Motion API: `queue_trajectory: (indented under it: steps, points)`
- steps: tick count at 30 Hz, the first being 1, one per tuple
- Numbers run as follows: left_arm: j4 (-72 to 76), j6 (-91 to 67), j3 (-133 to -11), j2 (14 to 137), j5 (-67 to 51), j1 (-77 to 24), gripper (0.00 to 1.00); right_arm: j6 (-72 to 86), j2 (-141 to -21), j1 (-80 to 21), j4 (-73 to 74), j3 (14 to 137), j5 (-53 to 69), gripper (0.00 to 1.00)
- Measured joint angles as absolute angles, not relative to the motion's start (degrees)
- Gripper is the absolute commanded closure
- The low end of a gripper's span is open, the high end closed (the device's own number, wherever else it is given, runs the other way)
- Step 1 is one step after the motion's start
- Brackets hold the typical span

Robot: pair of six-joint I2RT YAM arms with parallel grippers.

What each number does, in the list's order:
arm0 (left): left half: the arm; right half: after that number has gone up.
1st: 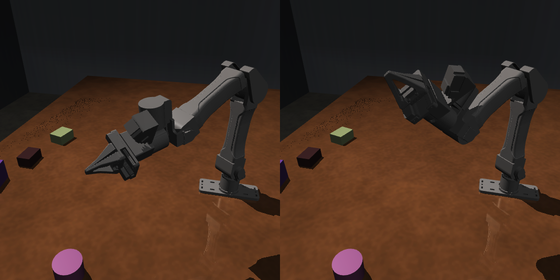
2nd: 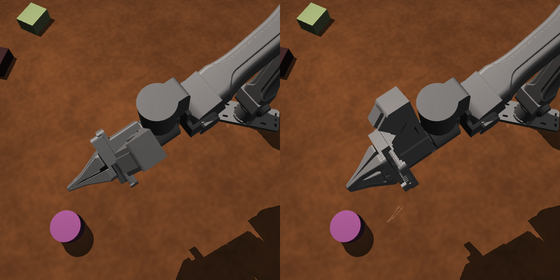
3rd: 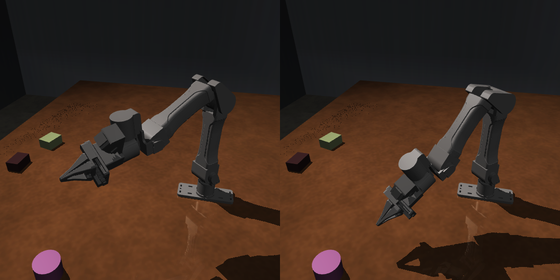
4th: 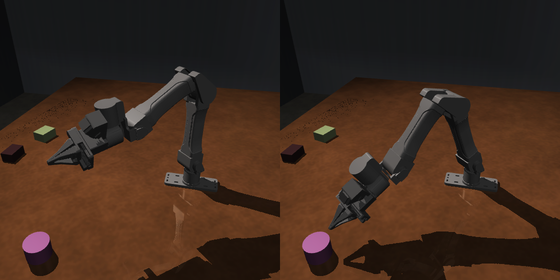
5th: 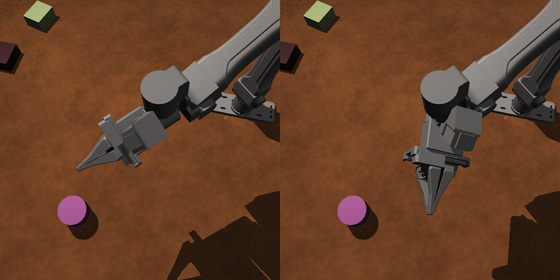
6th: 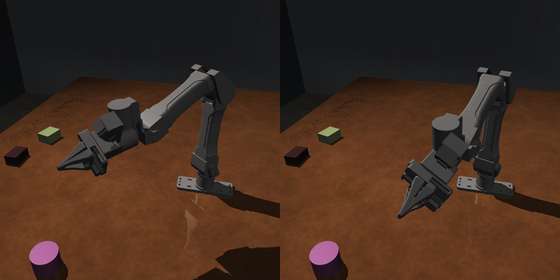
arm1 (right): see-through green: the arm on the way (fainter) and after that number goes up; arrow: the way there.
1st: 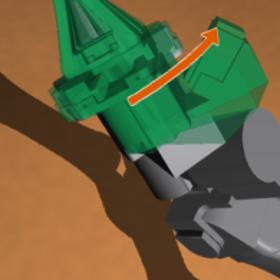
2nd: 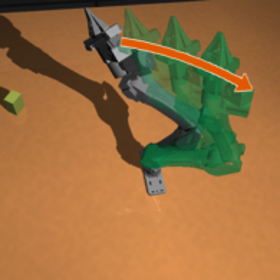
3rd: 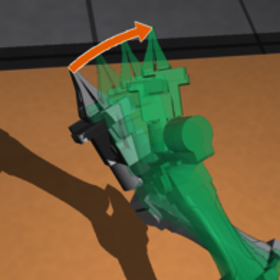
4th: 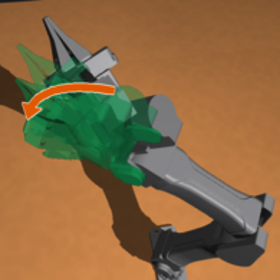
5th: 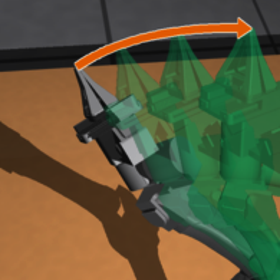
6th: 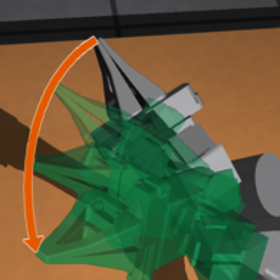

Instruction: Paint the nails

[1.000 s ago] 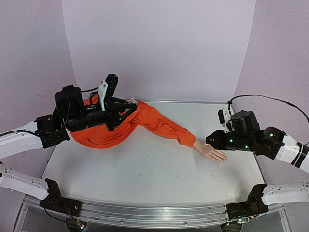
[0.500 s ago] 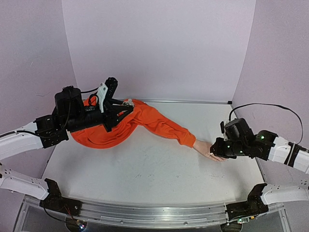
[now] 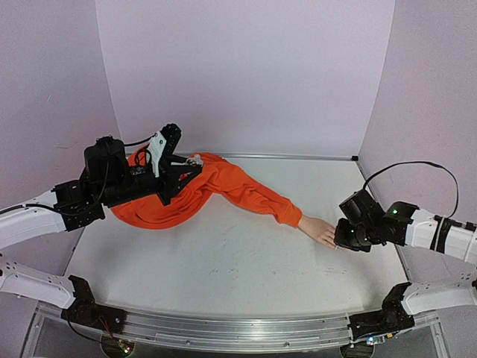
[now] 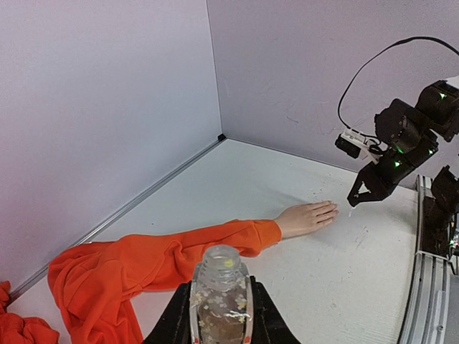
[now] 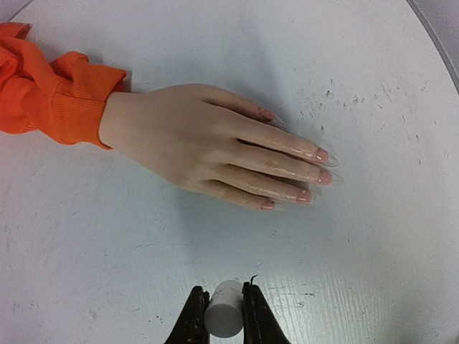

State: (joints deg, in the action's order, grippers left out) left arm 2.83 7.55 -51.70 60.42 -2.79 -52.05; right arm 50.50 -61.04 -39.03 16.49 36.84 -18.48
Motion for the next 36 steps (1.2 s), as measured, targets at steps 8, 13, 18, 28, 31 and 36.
queue_trajectory:
  steps: [8, 13, 18, 28, 31, 36]
  points:
    - [2.9, 7.6, -51.7, 60.4, -2.8, -51.8, 1.00, 53.9, -61.0, -39.0, 16.7, 35.6, -22.2, 1.00]
    - [2.9, 7.7, -51.7, 60.4, -2.3, -51.5, 1.00, 54.9, -62.4, -39.0, 16.5, 35.6, -23.6, 1.00]
    - [2.9, 7.7, -51.7, 60.4, -1.8, -51.3, 1.00, 55.2, -67.1, -39.0, 15.5, 35.6, -25.3, 1.00]
    - [2.9, 8.5, -51.2, 59.2, -1.3, -51.0, 1.00, 51.8, -67.9, -37.9, 10.8, 35.5, -26.7, 1.00]
    - [2.9, 8.8, -51.2, 59.2, -1.3, -50.9, 1.00, 50.5, -68.0, -36.6, 9.6, 35.5, -26.6, 1.00]
    - [2.9, 9.0, -51.2, 59.2, -1.3, -50.9, 1.00, 49.3, -70.5, -35.5, 8.5, 35.5, -26.6, 1.00]
